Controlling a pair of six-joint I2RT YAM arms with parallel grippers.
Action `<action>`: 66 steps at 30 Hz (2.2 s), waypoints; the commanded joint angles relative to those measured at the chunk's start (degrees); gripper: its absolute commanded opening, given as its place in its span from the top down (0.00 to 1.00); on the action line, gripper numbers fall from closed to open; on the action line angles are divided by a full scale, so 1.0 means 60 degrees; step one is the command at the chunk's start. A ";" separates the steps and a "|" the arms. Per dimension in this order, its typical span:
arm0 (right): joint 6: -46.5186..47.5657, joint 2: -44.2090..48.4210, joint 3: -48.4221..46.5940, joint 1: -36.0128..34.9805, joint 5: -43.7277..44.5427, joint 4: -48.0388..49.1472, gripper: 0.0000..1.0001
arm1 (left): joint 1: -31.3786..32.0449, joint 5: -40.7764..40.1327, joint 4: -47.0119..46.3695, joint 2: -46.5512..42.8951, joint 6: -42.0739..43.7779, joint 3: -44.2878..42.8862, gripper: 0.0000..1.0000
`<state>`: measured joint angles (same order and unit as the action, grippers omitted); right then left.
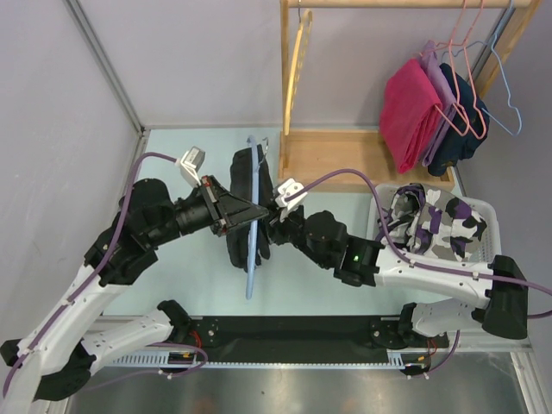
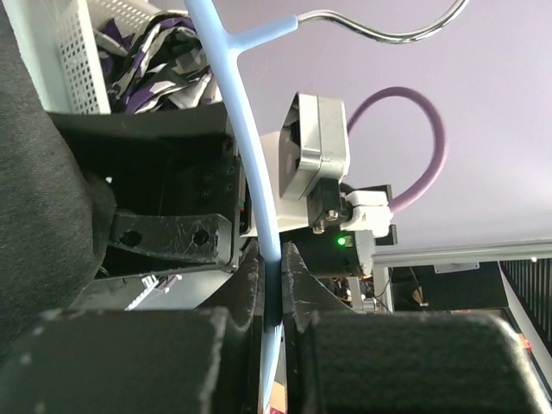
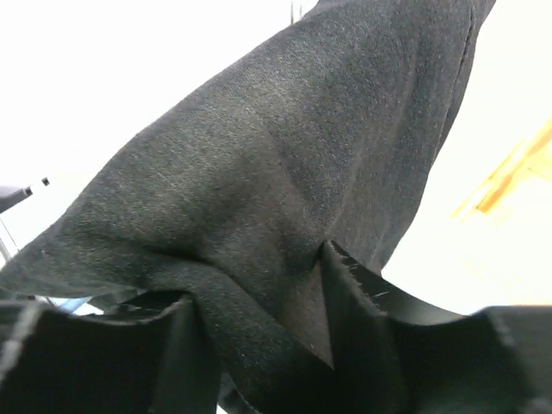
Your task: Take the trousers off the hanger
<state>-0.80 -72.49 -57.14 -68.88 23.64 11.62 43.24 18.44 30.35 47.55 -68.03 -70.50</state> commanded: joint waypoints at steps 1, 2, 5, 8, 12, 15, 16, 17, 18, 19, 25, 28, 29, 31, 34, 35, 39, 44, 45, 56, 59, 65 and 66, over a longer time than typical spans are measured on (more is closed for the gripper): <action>0.0002 0.0055 0.0222 0.0055 0.1172 0.1841 0.62 | 0.0044 0.0634 -0.1513 -0.0659 -0.0029 -0.0203 1.00; -0.0013 0.0055 0.0295 0.0011 0.1260 0.1945 0.67 | 0.0044 0.0604 -0.1513 -0.0688 -0.0014 -0.0160 1.00; -0.0174 0.0070 0.0325 0.0010 0.1348 0.2150 0.85 | 0.0058 0.0399 -0.1499 -0.0835 0.0000 -0.0042 1.00; -0.0350 0.0128 0.0281 -0.0091 0.1523 0.2209 1.00 | 0.0058 -0.0025 -0.1382 -0.1054 0.0044 0.0119 1.00; -0.0379 0.0347 0.0310 -0.0457 0.1846 0.2356 1.00 | 0.0058 -0.0771 -0.1104 -0.1435 0.0117 0.0455 1.00; -0.0322 0.0640 0.0325 -0.0779 0.2080 0.2414 1.00 | 0.0058 -0.1343 -0.0884 -0.1626 0.0205 0.0660 1.00; -0.0292 0.0699 0.0354 -0.0983 0.2168 0.2501 1.00 | 0.0058 -0.1533 -0.0854 -0.1670 0.0263 0.0705 1.00; -0.0263 0.0859 0.0354 -0.1043 0.2314 0.2502 1.00 | 0.0044 -0.1636 -0.0825 -0.1699 0.0264 0.0749 1.00; -0.0190 0.0933 0.0340 -0.1160 0.2388 0.2502 1.00 | 0.0058 -0.1695 -0.0825 -0.1757 0.0293 0.0850 1.00; -0.0160 0.1021 0.0354 -0.1219 0.2504 0.2531 1.00 | 0.0058 -0.1783 -0.0796 -0.1787 0.0293 0.0909 1.00; 0.0118 0.1563 0.0281 -0.1629 0.3046 0.2575 1.00 | 0.0058 -0.2340 -0.0781 -0.2124 0.0074 0.1612 1.00; 0.0586 0.1710 0.0208 -0.1835 0.3310 0.2751 1.00 | 0.0058 -0.2589 -0.0752 -0.2226 0.0030 0.1832 1.00; 0.0645 0.1725 0.0164 -0.1922 0.3340 0.2751 1.00 | 0.0044 -0.2734 -0.0751 -0.2270 0.0001 0.1949 1.00; 0.0893 0.1725 0.0062 -0.2025 0.3472 0.2766 1.00 | 0.0058 -0.2867 -0.0708 -0.2387 -0.0058 0.2052 1.00; 0.1361 0.1739 0.0032 -0.2303 0.3663 0.3219 1.00 | 0.0058 -0.3014 -0.0678 -0.2490 -0.0131 0.2287 1.00; 0.1465 0.1725 -0.0012 -0.2376 0.3619 0.3409 1.00 | 0.0058 -0.3000 -0.0678 -0.2476 -0.0160 0.2389 1.00; 0.1788 0.1550 -0.0377 -0.2509 0.3487 0.3309 1.00 | 0.0058 -0.2824 -0.0678 -0.2373 -0.0234 0.2609 1.00; 0.2766 0.1242 -0.0832 -0.2670 0.3838 0.2927 1.00 | 0.0058 -0.2940 -0.0649 -0.2446 -0.0015 0.2712 1.00; 0.2929 0.1213 -0.0934 -0.2772 0.3969 0.2971 1.00 | 0.0058 -0.3042 -0.0620 -0.2475 0.0015 0.2741 1.00; 0.4102 0.1139 -0.1652 -0.3255 0.3443 0.3541 1.00 | 0.0058 -0.3863 -0.0034 -0.2769 0.0425 0.3239 1.00; 0.4307 0.1256 -0.1740 -0.3504 0.3327 0.3805 1.00 | 0.0058 -0.4053 0.0068 -0.2856 0.0542 0.3356 1.00; 0.5171 0.1315 -0.2062 -0.4075 0.3676 0.4230 1.00 | 0.0058 -0.4318 0.0361 -0.3105 0.0674 0.3620 1.00; 0.5288 0.1329 -0.2092 -0.4178 0.3750 0.4376 1.00 | 0.0058 -0.4376 0.0391 -0.3149 0.0674 0.3693 1.00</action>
<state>26.48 -68.90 -61.78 -89.97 46.61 19.35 44.64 3.33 25.47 29.04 -69.52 -50.98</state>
